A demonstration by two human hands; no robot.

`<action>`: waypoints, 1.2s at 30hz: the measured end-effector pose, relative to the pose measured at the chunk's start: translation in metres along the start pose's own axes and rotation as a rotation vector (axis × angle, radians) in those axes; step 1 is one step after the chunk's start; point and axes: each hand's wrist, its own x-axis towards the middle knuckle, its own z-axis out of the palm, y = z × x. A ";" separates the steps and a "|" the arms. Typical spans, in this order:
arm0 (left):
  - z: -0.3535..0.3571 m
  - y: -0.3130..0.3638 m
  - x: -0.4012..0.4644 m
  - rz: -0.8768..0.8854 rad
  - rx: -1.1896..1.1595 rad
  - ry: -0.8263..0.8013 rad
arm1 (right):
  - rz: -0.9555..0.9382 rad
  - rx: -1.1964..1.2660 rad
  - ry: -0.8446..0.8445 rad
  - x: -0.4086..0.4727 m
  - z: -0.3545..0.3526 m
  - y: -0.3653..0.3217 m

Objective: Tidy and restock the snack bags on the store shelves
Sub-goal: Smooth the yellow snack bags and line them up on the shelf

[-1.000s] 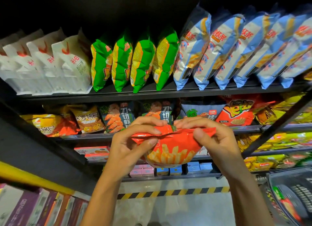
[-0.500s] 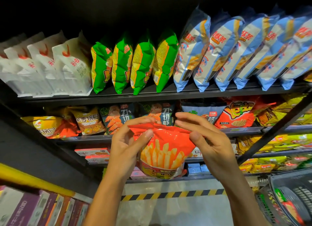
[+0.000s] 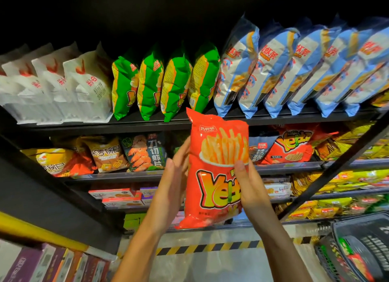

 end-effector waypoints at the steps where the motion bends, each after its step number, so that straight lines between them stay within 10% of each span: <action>1: 0.001 0.000 -0.002 0.016 -0.029 0.001 | 0.066 0.040 0.029 0.001 0.003 0.001; 18: 0.002 0.011 0.003 0.198 0.237 -0.124 | 0.247 0.199 0.203 0.007 0.009 0.004; 28: -0.005 -0.020 -0.009 0.034 0.295 0.027 | -0.021 0.056 0.206 0.001 0.005 -0.015; 36: 0.006 -0.027 0.003 -0.119 -0.199 0.506 | -0.182 -0.070 -0.193 -0.011 0.006 -0.026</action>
